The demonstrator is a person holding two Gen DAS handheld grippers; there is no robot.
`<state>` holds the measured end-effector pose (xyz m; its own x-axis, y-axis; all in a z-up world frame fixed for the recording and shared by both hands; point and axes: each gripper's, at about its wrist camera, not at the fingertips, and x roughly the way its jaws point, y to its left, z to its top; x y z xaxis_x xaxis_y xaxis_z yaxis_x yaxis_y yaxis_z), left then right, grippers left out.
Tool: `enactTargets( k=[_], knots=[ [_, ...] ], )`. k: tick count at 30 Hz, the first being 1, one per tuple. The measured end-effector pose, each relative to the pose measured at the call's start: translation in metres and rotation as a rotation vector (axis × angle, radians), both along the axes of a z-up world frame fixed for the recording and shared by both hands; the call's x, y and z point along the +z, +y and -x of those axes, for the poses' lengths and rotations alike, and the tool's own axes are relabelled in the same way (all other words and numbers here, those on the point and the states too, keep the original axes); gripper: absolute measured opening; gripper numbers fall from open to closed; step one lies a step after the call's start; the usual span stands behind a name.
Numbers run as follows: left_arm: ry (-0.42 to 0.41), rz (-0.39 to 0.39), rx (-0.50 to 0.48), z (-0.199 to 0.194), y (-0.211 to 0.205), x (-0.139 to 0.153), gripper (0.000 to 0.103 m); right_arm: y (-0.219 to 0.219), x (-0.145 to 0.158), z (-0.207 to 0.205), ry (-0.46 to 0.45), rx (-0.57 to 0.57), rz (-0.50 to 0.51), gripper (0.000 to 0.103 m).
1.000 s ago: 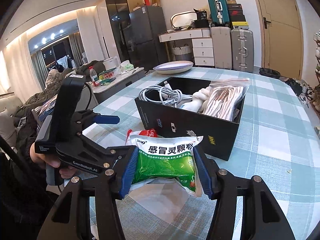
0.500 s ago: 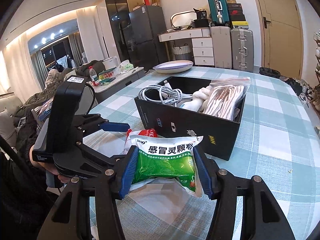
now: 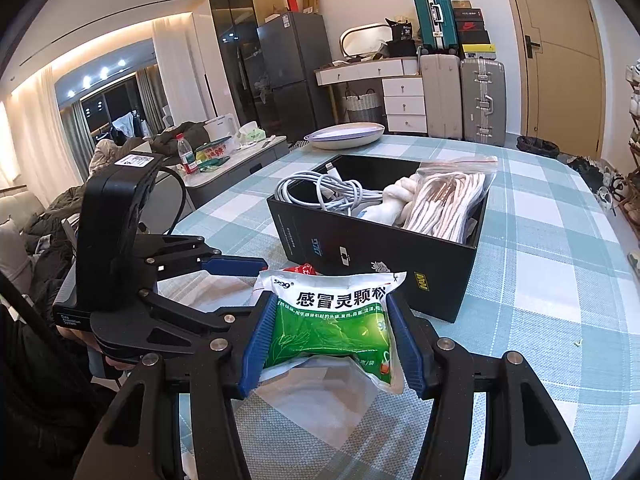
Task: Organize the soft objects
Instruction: 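Close the left tool on the red-and-white balloon glue packet, then carry the glue packet in the left tool while the right tool carries the green sachet over the box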
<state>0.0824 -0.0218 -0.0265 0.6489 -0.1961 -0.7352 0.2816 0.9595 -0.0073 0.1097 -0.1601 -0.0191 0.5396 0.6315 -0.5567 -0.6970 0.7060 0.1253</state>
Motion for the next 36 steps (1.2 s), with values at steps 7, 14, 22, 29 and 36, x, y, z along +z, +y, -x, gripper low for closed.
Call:
enactTargets(
  k=[7,14,22,29,36],
  knots=[
    [-0.039,0.02,0.013,0.006,0.003,0.013,0.056,-0.005,0.007,0.003,-0.024,-0.007,-0.033,0.057],
    [-0.077,0.036,0.029,0.009,0.006,0.025,0.056,-0.007,0.014,0.008,-0.051,-0.01,-0.058,0.057],
    [-0.126,0.053,0.048,0.013,0.011,0.04,0.056,-0.011,0.023,0.012,-0.083,-0.045,-0.086,0.057],
    [-0.166,0.064,0.071,0.014,0.016,0.055,0.056,-0.017,0.036,0.011,-0.109,-0.093,-0.116,0.057],
    [-0.207,0.077,0.094,0.007,0.024,0.072,0.056,-0.02,0.045,0.004,-0.129,-0.147,-0.135,0.057]
  ],
)
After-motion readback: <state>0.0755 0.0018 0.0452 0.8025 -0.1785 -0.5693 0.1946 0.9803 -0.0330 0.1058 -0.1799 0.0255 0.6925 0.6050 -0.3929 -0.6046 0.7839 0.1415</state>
